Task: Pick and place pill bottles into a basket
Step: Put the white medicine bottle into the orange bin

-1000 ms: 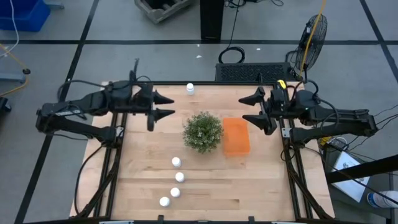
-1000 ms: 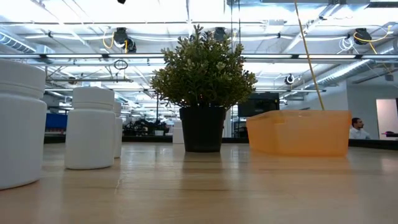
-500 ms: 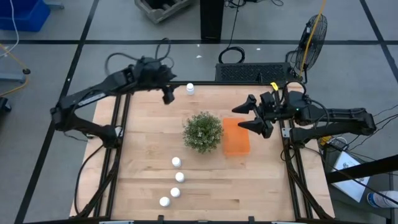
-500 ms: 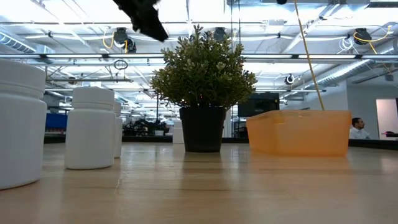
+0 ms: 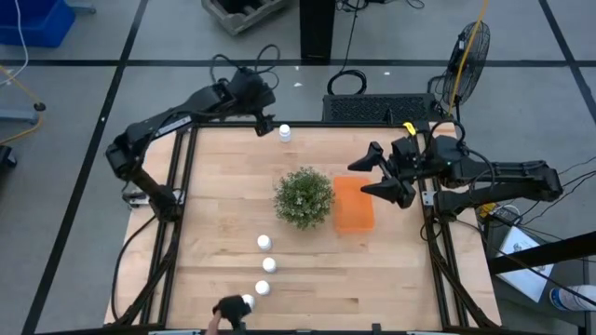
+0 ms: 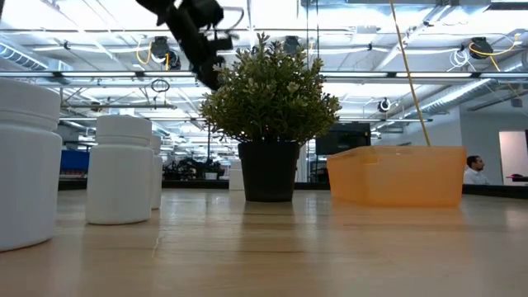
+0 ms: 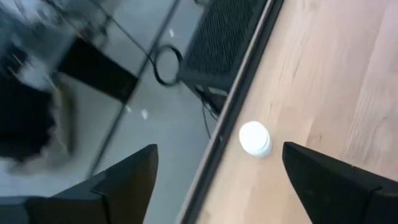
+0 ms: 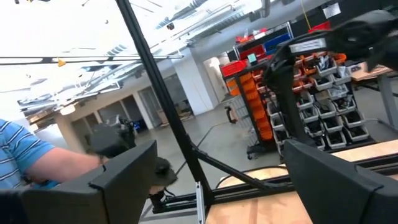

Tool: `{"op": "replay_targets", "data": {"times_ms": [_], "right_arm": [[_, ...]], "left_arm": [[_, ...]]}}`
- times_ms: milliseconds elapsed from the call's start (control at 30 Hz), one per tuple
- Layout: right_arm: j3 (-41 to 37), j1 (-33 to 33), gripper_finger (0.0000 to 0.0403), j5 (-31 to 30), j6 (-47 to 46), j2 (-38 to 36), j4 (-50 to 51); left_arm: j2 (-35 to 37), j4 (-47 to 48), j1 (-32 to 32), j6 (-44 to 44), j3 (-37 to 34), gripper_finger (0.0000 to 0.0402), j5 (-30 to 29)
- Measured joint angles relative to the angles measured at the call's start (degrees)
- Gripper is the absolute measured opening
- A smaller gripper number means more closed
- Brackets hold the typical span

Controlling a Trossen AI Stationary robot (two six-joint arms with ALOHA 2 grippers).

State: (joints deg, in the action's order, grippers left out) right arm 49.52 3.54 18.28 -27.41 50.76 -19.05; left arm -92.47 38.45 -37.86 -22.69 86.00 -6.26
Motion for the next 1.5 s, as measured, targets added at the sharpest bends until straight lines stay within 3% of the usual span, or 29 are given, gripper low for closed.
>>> {"op": "replay_targets", "data": {"times_ms": [300,600,900,1500], "right_arm": [[0.0,-0.67,0.0338,-0.05,1.04,0.0,0.02],[0.0,-0.67,0.0338,-0.28,-0.51,0.0,0.02],[0.0,-0.66,0.0338,-0.39,-0.47,0.0,0.0],[0.0,-0.67,0.0338,-1.86,0.51,0.02,-0.46]], "left_arm": [[-6.41,0.14,-2.15,4.43,-0.02,0.0358,6.67],[-12.94,-6.3,-2.4,8.33,-0.02,0.0356,7.58],[-15.42,-8.46,-4.34,9.67,-0.03,0.0362,11.71],[-19.6,-9.69,-4.41,11.26,-0.09,0.0365,12.94]]}}
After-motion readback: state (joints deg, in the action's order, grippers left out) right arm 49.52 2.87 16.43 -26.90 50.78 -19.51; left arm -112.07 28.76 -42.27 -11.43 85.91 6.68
